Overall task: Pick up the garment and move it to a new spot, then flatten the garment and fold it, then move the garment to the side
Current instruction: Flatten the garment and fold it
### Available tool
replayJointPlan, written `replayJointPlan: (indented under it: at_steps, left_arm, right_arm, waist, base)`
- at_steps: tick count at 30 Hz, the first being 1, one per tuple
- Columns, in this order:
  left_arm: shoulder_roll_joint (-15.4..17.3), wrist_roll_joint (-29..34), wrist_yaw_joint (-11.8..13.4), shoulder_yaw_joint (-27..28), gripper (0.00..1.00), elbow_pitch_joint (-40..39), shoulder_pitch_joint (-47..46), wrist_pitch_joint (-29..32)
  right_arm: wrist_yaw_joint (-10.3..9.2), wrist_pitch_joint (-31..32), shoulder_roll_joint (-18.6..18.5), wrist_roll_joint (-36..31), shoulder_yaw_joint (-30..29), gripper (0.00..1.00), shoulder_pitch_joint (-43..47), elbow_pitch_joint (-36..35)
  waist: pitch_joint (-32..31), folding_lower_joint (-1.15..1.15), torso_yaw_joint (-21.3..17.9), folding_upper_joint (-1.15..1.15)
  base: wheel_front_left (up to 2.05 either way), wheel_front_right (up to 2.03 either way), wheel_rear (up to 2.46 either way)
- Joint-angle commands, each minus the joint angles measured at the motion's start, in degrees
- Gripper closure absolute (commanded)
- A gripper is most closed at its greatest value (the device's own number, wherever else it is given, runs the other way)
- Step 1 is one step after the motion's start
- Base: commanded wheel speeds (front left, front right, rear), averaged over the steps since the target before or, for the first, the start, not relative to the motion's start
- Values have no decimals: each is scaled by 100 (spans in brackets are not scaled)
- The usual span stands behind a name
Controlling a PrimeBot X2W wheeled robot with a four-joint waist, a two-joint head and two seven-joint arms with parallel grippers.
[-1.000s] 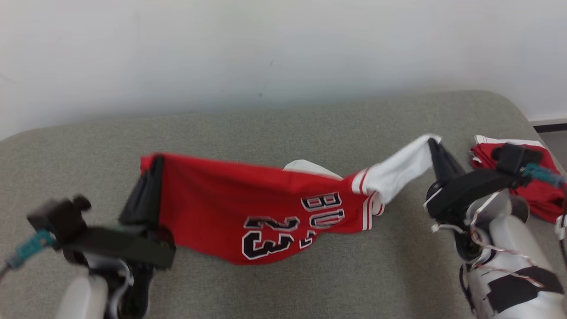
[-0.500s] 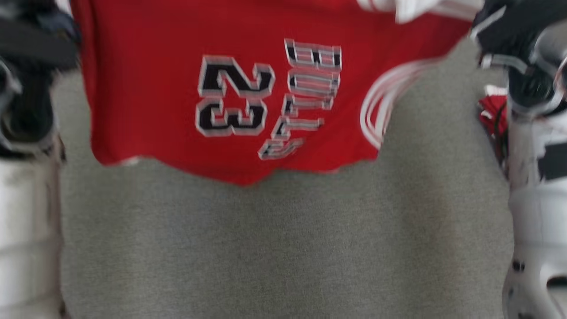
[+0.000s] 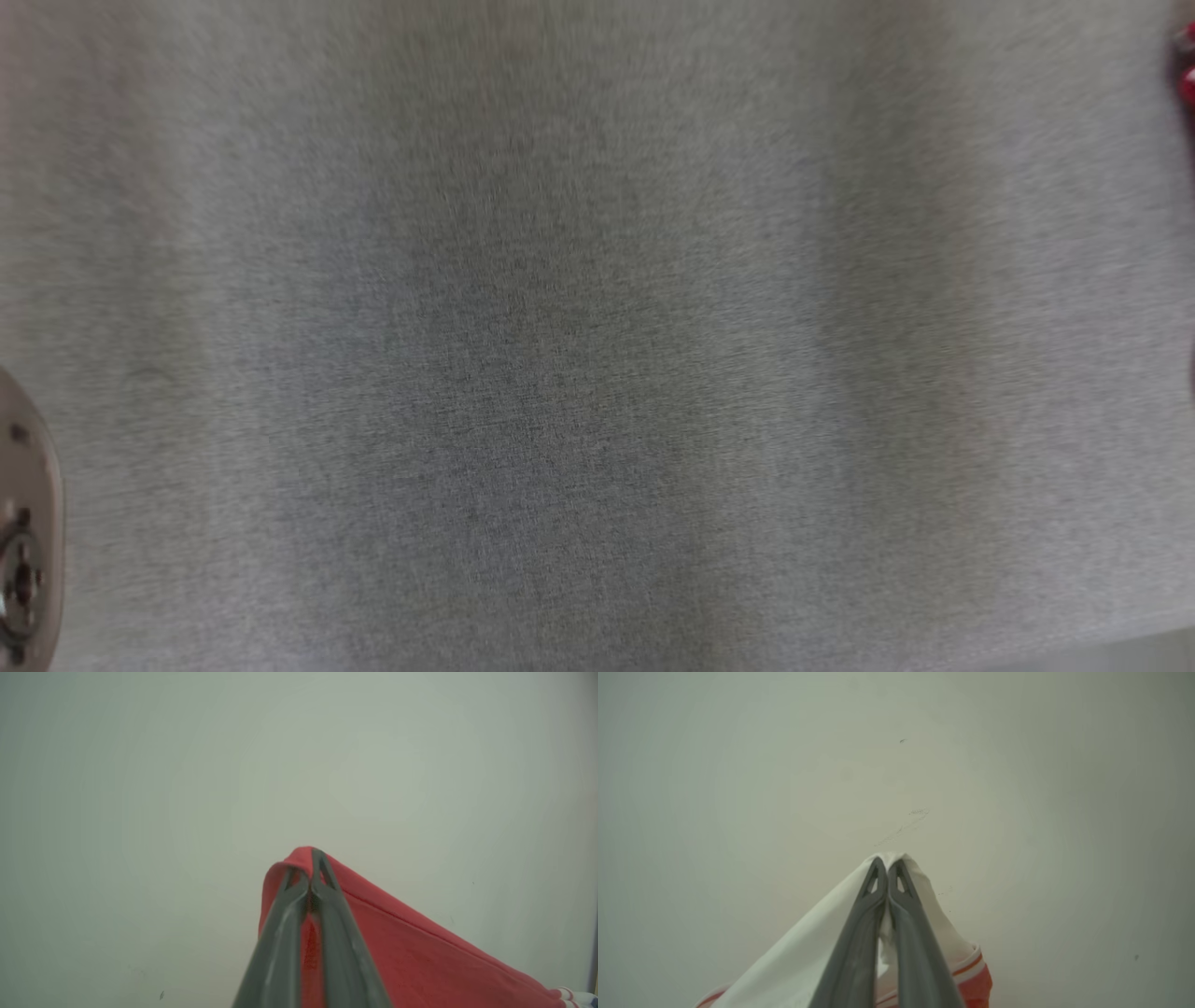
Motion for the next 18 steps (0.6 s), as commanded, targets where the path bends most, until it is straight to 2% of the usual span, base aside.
replayJointPlan:
  at_steps: [1, 5, 10, 14, 18]
  left_arm:
    - [-5, 51, -35, 28, 100, 13, -126, -63]
    - [-151, -81, -255, 151, 100, 175, -270, -206]
    - [-196, -23, -420, 209, 100, 446, 218, -254]
    - [-245, -83, -485, 307, 100, 501, 836, -256]
    - [-143, -369, -490, -13, 100, 472, 1616, -251]
  right_arm:
    - [15, -107, 6, 35, 57, 100, -98, -3]
    - [15, -374, 6, 227, 454, 100, -170, 78]
    - [15, -417, -88, 268, 966, 100, 339, 24]
    - [15, -235, -279, 611, 1455, 100, 1052, -270]
    - [15, 197, -555, 1028, 1932, 100, 2082, -742]
  waist:
    - [902, -2, 16, -2]
    - [1147, -2, 41, -2]
    - [1305, -2, 155, -2]
    - [1128, -2, 210, -2]
    - [704, -2, 222, -2]
  base:
    - [0, 0, 0]
    - [0, 0, 0]
    - [0, 0, 0]
    - [0, 0, 0]
    - [0, 0, 0]
